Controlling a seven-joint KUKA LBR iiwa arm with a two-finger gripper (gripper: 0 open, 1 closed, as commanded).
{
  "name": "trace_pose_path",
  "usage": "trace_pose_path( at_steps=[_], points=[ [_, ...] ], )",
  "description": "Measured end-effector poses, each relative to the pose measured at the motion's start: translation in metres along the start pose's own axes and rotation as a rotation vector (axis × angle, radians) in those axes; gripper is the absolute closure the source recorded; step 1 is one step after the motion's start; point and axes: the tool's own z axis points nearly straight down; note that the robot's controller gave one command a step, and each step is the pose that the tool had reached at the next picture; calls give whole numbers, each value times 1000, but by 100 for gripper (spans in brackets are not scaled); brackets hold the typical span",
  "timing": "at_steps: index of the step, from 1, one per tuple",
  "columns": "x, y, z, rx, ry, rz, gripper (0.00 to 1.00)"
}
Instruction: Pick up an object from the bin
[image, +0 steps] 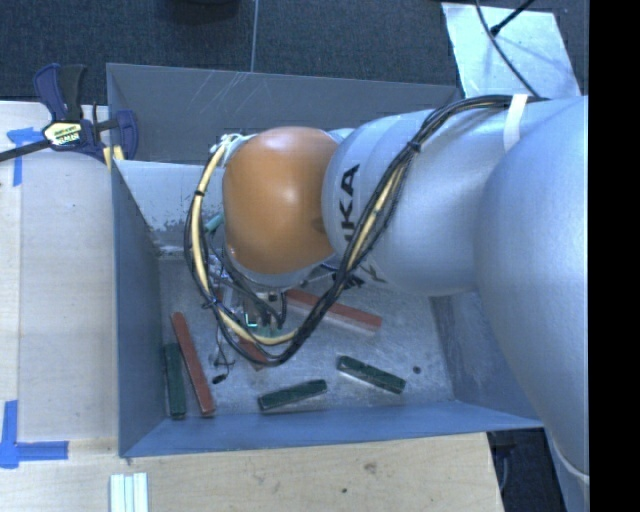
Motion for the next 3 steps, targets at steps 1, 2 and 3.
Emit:
trace_pose_path(
  at_steps=[1,2,3],
  points=[
    [-15,-57,99,0,-9,-536,0],
    [-65,-135,98,6,-10,-988,0],
    [-79,-75,98,-1,-12,-683,0]
  ],
)
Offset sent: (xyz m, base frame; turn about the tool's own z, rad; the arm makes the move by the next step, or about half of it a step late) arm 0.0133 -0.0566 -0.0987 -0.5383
